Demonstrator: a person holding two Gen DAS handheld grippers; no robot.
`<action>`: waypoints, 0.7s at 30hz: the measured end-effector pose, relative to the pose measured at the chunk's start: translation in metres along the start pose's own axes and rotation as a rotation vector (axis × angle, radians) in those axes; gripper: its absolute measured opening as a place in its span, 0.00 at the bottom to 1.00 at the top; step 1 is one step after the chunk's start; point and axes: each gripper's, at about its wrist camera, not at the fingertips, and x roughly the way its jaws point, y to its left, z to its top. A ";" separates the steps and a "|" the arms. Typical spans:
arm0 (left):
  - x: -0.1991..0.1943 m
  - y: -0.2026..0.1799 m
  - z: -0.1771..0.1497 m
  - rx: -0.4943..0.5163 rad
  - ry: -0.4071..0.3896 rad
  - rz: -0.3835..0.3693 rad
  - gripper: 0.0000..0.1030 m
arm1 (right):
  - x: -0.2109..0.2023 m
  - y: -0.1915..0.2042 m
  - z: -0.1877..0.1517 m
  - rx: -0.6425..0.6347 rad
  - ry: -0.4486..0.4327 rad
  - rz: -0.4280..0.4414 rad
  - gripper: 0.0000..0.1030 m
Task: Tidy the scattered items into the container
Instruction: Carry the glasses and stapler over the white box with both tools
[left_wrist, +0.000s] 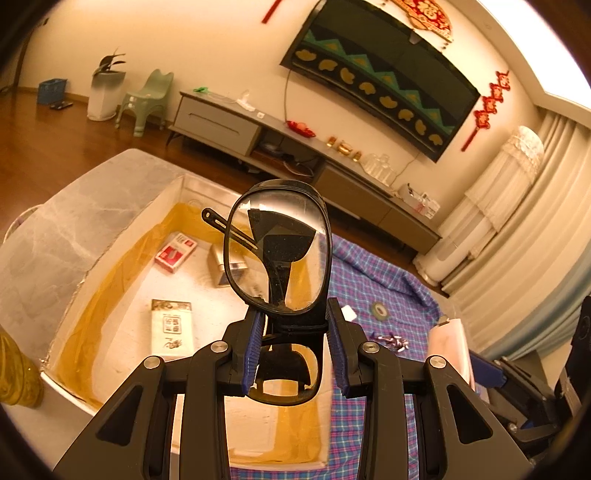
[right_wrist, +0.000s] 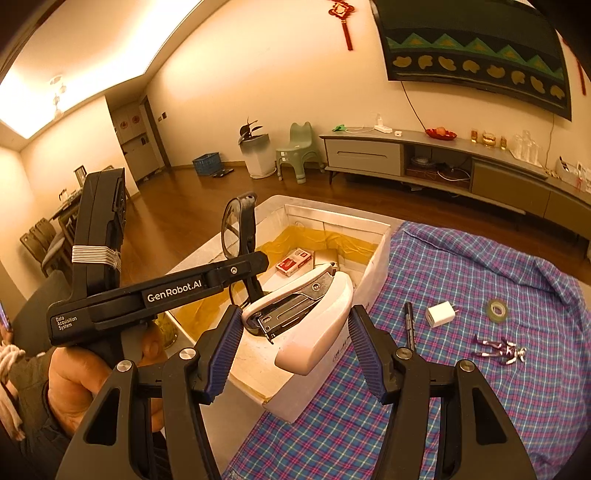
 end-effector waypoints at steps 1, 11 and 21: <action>0.000 0.002 0.001 -0.005 0.000 0.004 0.33 | 0.002 0.001 0.001 -0.010 0.004 -0.005 0.58; -0.001 0.034 0.008 -0.099 -0.005 0.023 0.33 | 0.033 0.015 0.014 -0.150 0.077 -0.061 0.58; 0.014 0.048 0.004 -0.176 0.040 0.000 0.33 | 0.071 0.024 0.026 -0.270 0.141 -0.105 0.58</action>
